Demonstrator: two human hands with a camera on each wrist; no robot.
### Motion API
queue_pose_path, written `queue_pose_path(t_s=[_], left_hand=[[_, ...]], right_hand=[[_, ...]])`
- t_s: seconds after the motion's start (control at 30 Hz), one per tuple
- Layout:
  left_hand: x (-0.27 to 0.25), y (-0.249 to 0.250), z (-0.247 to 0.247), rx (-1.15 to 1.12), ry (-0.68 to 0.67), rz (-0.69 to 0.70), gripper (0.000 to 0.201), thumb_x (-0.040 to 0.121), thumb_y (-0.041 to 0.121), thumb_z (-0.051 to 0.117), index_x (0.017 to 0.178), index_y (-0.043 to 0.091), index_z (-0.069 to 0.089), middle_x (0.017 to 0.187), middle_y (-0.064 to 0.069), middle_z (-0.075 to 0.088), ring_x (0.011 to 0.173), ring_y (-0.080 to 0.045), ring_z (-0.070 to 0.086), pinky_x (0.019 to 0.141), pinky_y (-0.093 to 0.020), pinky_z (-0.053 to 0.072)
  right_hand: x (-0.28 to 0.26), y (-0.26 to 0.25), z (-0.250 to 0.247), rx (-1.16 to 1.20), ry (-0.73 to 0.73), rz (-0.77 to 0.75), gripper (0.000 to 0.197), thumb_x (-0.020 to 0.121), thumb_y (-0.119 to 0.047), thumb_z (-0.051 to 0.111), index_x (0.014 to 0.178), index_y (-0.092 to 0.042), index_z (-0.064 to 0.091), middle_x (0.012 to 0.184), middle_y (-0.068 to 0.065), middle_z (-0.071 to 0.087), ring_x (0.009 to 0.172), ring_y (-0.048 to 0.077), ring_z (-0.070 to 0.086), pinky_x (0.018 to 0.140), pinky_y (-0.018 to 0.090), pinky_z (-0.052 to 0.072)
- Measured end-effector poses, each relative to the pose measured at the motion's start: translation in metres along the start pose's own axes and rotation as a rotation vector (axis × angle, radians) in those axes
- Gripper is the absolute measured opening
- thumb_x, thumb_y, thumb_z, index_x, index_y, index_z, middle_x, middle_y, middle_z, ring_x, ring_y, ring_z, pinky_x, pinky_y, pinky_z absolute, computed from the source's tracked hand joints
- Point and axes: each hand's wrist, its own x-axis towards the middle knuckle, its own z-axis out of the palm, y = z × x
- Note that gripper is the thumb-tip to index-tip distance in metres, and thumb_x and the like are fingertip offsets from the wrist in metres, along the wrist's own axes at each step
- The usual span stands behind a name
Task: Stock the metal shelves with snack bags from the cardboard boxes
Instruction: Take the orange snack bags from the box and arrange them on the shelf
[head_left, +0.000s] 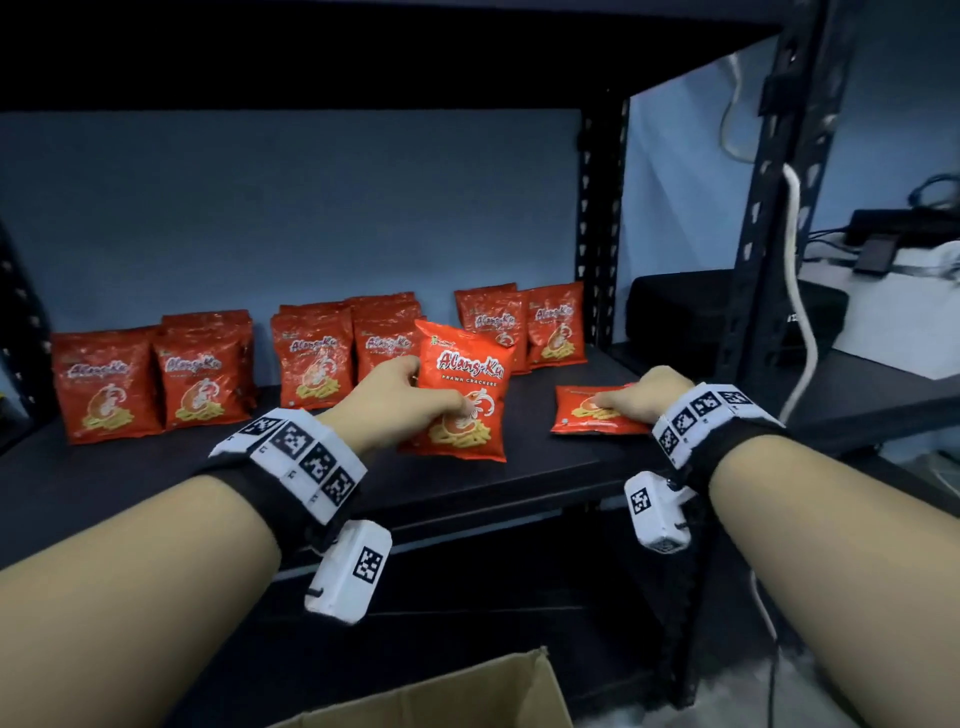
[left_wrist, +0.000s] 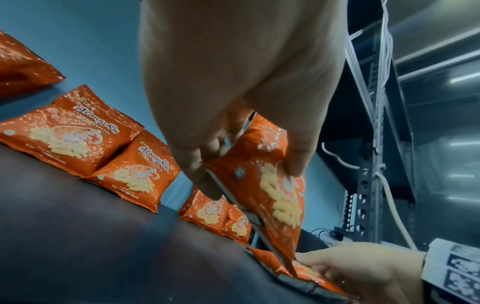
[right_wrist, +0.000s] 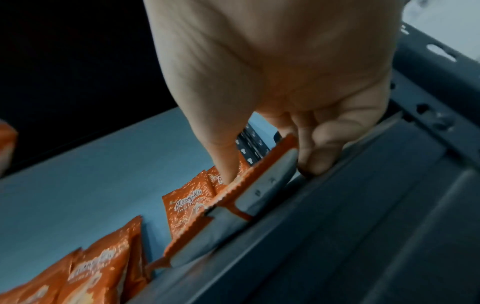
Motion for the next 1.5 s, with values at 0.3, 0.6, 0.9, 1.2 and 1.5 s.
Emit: queue_pose_path(t_s=[0.3,0.6,0.9,1.2,1.5], left_hand=[[0.056,0.0,0.017,-0.025,0.014,-0.127,0.038,0.078,0.011,0.086,0.111,0.01,0.068,0.092,-0.006,0.079,0.075,-0.016,0.077,0.068,-0.03,0.062],[0.123,0.003,0.033,0.161,0.086,-0.098,0.035,0.071,0.03,0.094,0.093,0.021,0.069,0.096,0.001,0.077,0.078,-0.013,0.072,0.06,-0.025,0.051],[0.201,-0.008,0.059,0.187,0.046,-0.146,0.051,0.072,0.021,0.093,0.115,0.012,0.068,0.108,-0.006,0.076,0.098,-0.025,0.073,0.091,-0.047,0.061],[0.232,-0.018,0.062,0.283,0.124,-0.182,0.043,0.078,0.023,0.088,0.111,0.005,0.067,0.105,-0.012,0.072,0.092,-0.028,0.074,0.084,-0.046,0.063],[0.206,-0.015,0.051,0.43,0.08,-0.169,0.04,0.081,0.041,0.086,0.092,0.011,0.061,0.087,-0.007,0.065,0.074,-0.022,0.063,0.065,-0.029,0.05]], right_hand=[[0.034,-0.009,-0.01,0.136,-0.12,-0.022,0.064,0.078,-0.045,0.088,0.117,0.002,0.065,0.112,0.013,0.073,0.106,0.03,0.07,0.093,0.039,0.057],[0.13,-0.036,-0.008,0.381,-0.099,-0.23,0.086,0.037,-0.041,0.093,0.113,-0.01,0.067,0.102,0.007,0.078,0.089,0.028,0.077,0.087,0.049,0.062],[0.151,-0.062,-0.009,0.316,-0.101,-0.15,0.031,0.088,-0.01,0.079,0.115,-0.017,0.067,0.114,0.007,0.072,0.106,0.027,0.069,0.08,0.042,0.062],[0.185,-0.074,0.003,0.208,-0.048,-0.158,0.043,0.086,-0.01,0.082,0.125,-0.008,0.062,0.116,0.013,0.069,0.102,0.03,0.071,0.08,0.043,0.064],[0.151,-0.064,-0.003,0.014,0.087,-0.145,0.063,0.076,-0.034,0.091,0.121,0.0,0.066,0.115,0.014,0.072,0.105,0.031,0.07,0.094,0.043,0.058]])
